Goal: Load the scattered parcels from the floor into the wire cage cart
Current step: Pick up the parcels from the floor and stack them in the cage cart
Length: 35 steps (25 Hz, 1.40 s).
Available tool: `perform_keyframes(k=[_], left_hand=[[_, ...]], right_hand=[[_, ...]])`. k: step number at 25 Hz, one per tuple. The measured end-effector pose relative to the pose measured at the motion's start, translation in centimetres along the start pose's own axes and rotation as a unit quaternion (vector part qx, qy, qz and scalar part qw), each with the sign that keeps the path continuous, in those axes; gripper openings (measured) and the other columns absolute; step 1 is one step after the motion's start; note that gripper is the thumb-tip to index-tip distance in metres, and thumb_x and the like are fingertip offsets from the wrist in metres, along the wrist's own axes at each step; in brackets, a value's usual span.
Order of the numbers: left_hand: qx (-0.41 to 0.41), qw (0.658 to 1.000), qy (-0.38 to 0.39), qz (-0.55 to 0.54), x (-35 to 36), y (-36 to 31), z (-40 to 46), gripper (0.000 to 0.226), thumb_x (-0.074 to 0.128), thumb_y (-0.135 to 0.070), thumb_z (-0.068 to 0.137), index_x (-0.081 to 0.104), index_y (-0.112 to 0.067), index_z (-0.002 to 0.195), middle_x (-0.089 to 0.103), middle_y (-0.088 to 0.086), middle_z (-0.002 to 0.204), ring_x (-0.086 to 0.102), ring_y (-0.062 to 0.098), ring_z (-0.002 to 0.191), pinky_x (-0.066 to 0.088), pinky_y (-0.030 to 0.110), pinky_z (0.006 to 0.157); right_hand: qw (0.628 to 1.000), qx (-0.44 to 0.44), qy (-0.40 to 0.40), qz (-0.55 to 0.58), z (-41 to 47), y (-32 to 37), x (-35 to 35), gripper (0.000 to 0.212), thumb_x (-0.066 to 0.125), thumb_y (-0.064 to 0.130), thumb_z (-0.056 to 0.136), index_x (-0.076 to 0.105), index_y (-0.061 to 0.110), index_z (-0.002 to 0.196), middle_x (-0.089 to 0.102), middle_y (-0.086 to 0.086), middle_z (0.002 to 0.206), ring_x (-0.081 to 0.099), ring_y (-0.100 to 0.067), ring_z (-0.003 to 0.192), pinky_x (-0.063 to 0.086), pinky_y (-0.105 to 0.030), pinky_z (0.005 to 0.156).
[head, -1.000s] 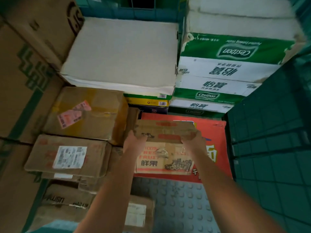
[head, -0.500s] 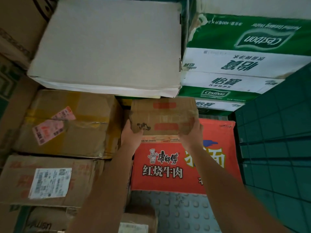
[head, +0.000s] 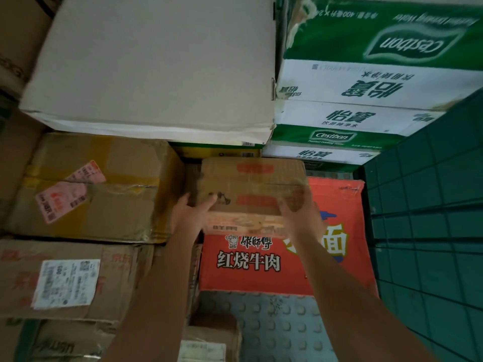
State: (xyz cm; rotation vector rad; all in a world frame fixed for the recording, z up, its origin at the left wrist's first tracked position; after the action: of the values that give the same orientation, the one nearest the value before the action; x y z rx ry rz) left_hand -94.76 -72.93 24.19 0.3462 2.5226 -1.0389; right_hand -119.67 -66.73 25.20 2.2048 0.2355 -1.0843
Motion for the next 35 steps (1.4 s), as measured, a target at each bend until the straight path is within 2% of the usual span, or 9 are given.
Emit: perform_keyframes(k=[3, 5, 8, 12, 14, 19, 24, 30, 35], left_hand=[[0.044, 0.998, -0.037, -0.012, -1.0, -3.6, -0.7, 0.080, 0.067, -0.058, 0.079, 0.038, -0.024, 0.146, 0.054, 0.001, 0.136, 0.060, 0.015, 0.097, 0.047, 0.022, 0.065], [0.072, 0.997, -0.005, -0.024, -0.8, -4.6, -0.7, 0.075, 0.069, -0.040, 0.085, 0.032, -0.025, 0.149, 0.048, 0.001, 0.143, 0.057, 0.020, 0.115, 0.053, 0.032, 0.080], [0.056, 0.994, 0.048, 0.085, 0.7, -1.6, -0.5, 0.069, 0.062, -0.019, 0.091, 0.027, -0.027, 0.150, 0.045, 0.005, 0.145, 0.051, 0.027, 0.125, 0.049, 0.048, 0.098], [0.021, 0.989, 0.043, 0.143, 2.3, 2.4, -0.6, 0.058, 0.042, -0.018, 0.102, 0.016, -0.029, 0.153, 0.047, 0.009, 0.143, 0.052, 0.031, 0.122, 0.047, 0.039, 0.093], [0.029, 0.987, 0.025, 0.154, 2.4, 2.4, -0.2, 0.061, 0.042, -0.011, 0.101, 0.015, -0.029, 0.153, 0.047, 0.009, 0.143, 0.050, 0.032, 0.124, 0.044, 0.042, 0.097], [0.022, 0.988, 0.025, 0.148, 1.6, 2.1, 2.2, 0.064, 0.049, -0.002, 0.096, 0.022, -0.023, 0.150, 0.045, 0.011, 0.143, 0.047, 0.032, 0.128, 0.044, 0.045, 0.102], [0.023, 0.984, 0.026, 0.174, 2.0, 2.6, 2.7, 0.063, 0.050, -0.002, 0.096, 0.023, -0.021, 0.150, 0.042, 0.011, 0.144, 0.043, 0.032, 0.131, 0.042, 0.045, 0.104], [0.030, 0.982, 0.023, 0.185, 0.9, 1.2, 0.1, 0.065, 0.053, -0.010, 0.096, 0.020, -0.013, 0.151, 0.045, 0.014, 0.143, 0.047, 0.032, 0.129, 0.044, 0.042, 0.100], [0.049, 0.984, 0.072, 0.154, -1.5, -1.7, -5.2, 0.017, 0.052, -0.011, 0.094, 0.059, -0.014, 0.109, 0.063, 0.010, 0.110, 0.060, 0.023, 0.093, 0.054, 0.037, 0.082]], right_hand=[[0.993, 0.022, -0.057, 0.102, 0.2, 1.6, -1.9, 0.067, 0.047, 0.061, 0.090, 0.025, 0.033, 0.147, 0.068, -0.006, 0.110, 0.065, -0.032, 0.097, 0.049, -0.047, 0.092], [0.973, 0.039, -0.003, 0.226, 1.2, 1.9, -1.4, 0.071, 0.058, 0.045, 0.092, 0.020, 0.032, 0.150, 0.059, -0.003, 0.124, 0.062, -0.028, 0.105, 0.054, -0.046, 0.085], [0.982, 0.080, 0.080, 0.148, 2.4, -0.2, 1.4, 0.079, 0.065, 0.019, 0.087, 0.020, 0.022, 0.152, 0.052, -0.009, 0.136, 0.059, -0.031, 0.109, 0.056, -0.042, 0.076], [0.963, 0.196, 0.150, 0.105, 1.1, -4.6, 5.5, 0.062, 0.065, 0.027, 0.090, 0.035, 0.008, 0.140, 0.055, -0.017, 0.128, 0.058, -0.036, 0.107, 0.052, -0.043, 0.084], [0.970, 0.172, 0.128, 0.118, 1.1, -4.8, 5.8, 0.056, 0.062, 0.029, 0.092, 0.037, 0.011, 0.138, 0.057, -0.013, 0.127, 0.059, -0.035, 0.108, 0.052, -0.045, 0.087], [0.985, 0.100, 0.092, 0.102, 2.2, -2.9, 5.8, 0.058, 0.057, 0.021, 0.095, 0.029, 0.017, 0.145, 0.057, -0.012, 0.129, 0.060, -0.032, 0.104, 0.041, -0.030, 0.066], [0.985, 0.122, 0.100, 0.069, 3.0, -3.7, 7.1, 0.061, 0.056, 0.022, 0.096, 0.023, 0.015, 0.147, 0.053, -0.017, 0.133, 0.057, -0.037, 0.112, 0.044, -0.033, 0.070], [0.985, 0.157, 0.076, 0.011, 0.8, -2.3, 4.2, 0.077, 0.066, 0.031, 0.089, 0.020, 0.012, 0.149, 0.038, -0.021, 0.143, 0.048, -0.040, 0.123, 0.047, -0.046, 0.096], [0.986, 0.077, 0.145, 0.011, -4.1, 1.9, -2.2, 0.044, 0.060, 0.023, 0.094, 0.051, 0.004, 0.132, 0.061, -0.014, 0.120, 0.061, -0.024, 0.093, 0.044, -0.021, 0.058]])
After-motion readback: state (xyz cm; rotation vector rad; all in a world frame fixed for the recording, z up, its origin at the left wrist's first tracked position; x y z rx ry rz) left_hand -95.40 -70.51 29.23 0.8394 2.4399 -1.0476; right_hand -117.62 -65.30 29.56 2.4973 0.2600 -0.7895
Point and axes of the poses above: each hand's wrist, its own z-axis towards the middle knuckle, its own x-axis out of the palm, y = z × x, the point moved 4 cm from there along z, towards the middle knuckle
